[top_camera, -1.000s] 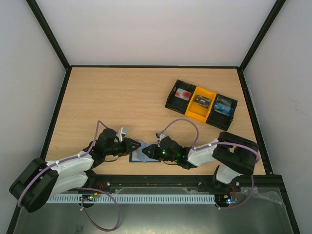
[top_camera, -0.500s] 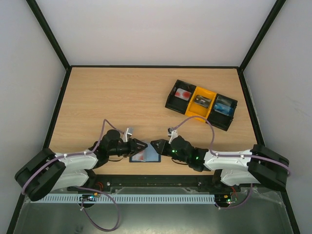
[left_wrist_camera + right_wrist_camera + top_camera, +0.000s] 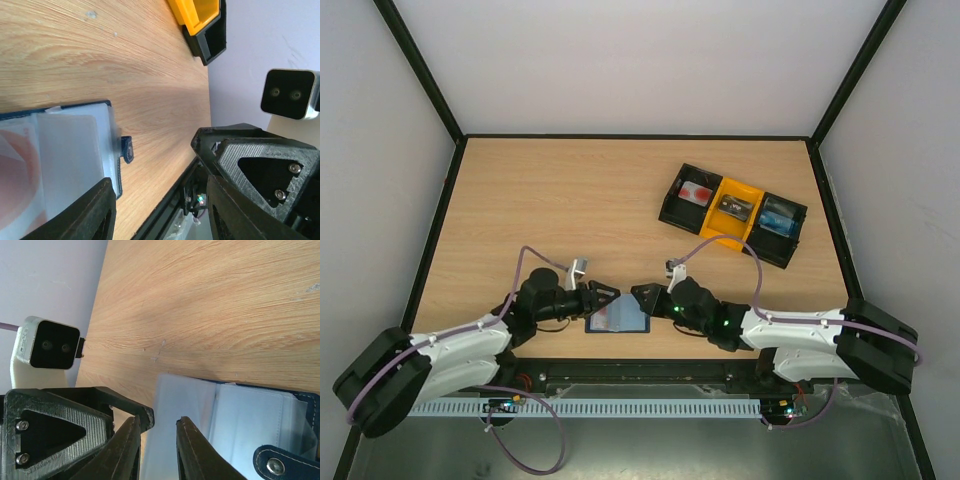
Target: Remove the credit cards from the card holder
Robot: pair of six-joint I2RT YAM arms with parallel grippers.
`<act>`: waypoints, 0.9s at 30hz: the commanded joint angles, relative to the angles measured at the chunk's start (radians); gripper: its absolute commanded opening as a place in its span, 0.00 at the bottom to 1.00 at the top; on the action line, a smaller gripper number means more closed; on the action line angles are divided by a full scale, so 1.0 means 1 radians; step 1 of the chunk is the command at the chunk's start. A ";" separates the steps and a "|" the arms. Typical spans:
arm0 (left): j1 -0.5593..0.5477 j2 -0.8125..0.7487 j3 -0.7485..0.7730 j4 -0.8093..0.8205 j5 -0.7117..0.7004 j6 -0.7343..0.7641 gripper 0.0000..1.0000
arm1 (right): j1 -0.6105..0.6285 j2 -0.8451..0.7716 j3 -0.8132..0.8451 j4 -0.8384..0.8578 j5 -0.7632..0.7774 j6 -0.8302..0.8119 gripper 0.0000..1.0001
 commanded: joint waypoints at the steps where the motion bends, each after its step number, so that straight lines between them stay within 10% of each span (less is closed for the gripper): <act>1: 0.008 0.007 -0.025 -0.032 -0.052 0.039 0.52 | 0.007 0.018 0.023 0.013 0.015 -0.004 0.22; 19: -0.065 0.218 0.068 0.192 0.006 -0.014 0.52 | 0.007 -0.065 0.001 -0.064 0.076 -0.007 0.22; 27: 0.040 -0.005 0.101 -0.273 -0.106 0.142 0.72 | 0.007 -0.026 -0.003 -0.058 0.048 0.012 0.21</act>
